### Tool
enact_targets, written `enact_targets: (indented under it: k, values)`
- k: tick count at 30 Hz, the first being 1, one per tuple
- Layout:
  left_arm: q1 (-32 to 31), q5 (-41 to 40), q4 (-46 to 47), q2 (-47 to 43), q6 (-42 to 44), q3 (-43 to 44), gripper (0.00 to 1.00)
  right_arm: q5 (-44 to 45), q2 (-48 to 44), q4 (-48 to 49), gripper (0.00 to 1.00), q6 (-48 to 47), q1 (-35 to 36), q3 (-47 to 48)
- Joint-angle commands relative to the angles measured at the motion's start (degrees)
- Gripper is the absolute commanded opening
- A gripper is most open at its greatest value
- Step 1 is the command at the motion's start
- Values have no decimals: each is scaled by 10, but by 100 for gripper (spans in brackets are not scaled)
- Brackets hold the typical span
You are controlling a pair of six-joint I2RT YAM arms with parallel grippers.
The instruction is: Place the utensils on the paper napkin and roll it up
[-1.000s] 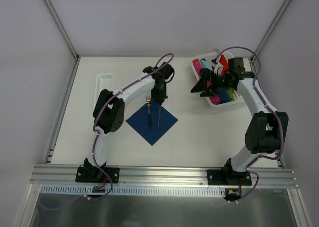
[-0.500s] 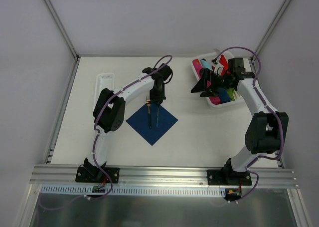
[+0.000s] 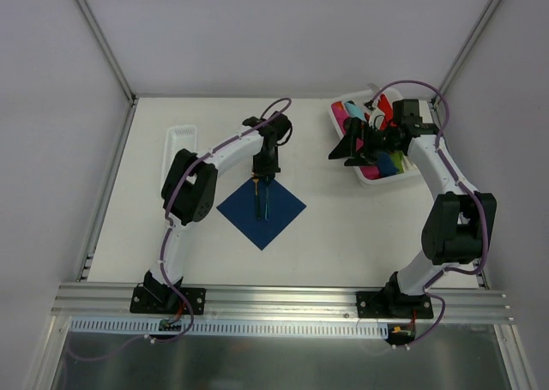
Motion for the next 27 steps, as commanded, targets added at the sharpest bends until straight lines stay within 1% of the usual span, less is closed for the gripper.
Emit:
enact_targets:
  k: [1,4,8,21,27]
  values:
    - [8,-3,-4,0,1,-2,0,-8,-21,4,99,2,-5,4]
    - [11,1,-3,4,0,-2,0,-8,-18,4,99,1,-5,4]
    - [14,8,-4,14,4,1,4,-8,-16,4,99,1,-5,5]
    - [26,20,-4,27,1,0,5,-8,-11,4,99,0,-6,6]
    - [25,22,-3,31,5,1,8,-7,-8,4,99,1,-7,7]
